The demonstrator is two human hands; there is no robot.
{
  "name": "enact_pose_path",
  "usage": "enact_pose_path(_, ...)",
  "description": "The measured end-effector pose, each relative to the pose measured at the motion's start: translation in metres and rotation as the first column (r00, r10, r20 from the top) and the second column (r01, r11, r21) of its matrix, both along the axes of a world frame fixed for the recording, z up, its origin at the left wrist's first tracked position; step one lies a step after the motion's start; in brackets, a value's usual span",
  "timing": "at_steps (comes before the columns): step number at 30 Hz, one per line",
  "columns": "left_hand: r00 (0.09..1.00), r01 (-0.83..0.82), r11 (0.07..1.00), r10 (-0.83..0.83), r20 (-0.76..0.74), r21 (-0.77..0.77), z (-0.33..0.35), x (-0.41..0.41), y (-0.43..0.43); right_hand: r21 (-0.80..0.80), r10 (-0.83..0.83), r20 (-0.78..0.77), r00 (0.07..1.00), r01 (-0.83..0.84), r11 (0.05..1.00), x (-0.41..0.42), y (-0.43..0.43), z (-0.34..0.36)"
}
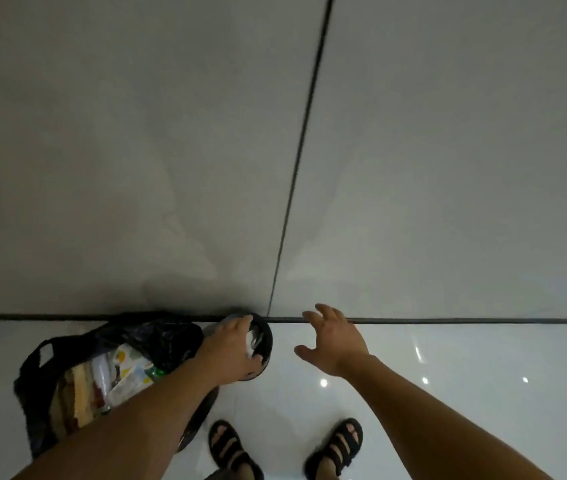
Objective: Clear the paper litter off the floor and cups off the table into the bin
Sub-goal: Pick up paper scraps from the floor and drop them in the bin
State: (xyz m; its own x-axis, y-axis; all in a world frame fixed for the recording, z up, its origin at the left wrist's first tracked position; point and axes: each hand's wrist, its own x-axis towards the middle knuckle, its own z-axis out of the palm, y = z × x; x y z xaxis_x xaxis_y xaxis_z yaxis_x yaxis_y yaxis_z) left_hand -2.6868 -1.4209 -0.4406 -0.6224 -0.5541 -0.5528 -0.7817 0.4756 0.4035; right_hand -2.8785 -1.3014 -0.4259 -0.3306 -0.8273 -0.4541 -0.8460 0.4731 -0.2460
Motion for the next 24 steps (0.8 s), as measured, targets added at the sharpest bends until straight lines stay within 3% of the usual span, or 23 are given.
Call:
enact_pose_path(9,0.901,0.423,0.888,-0.433,-0.017,-0.183,0.077,-0.181,0.127,-0.008,-0.385,-0.098,0.918,0.386,0.922,-0.102,0.213,0.051)
enact_pose_path(17,0.677,0.703,0.668,-0.734,-0.057,-0.244,0.1,-0.323,0.348,-0.032,-0.67,-0.146,0.728,0.674,0.738,-0.173,0.43,0.073)
enact_pose_path(24,0.466,0.852,0.456,-0.885,-0.025,-0.256,0.108,-0.42,0.481,-0.049,-0.872,-0.124,0.473,0.875,0.482,-0.203,0.576,0.076)
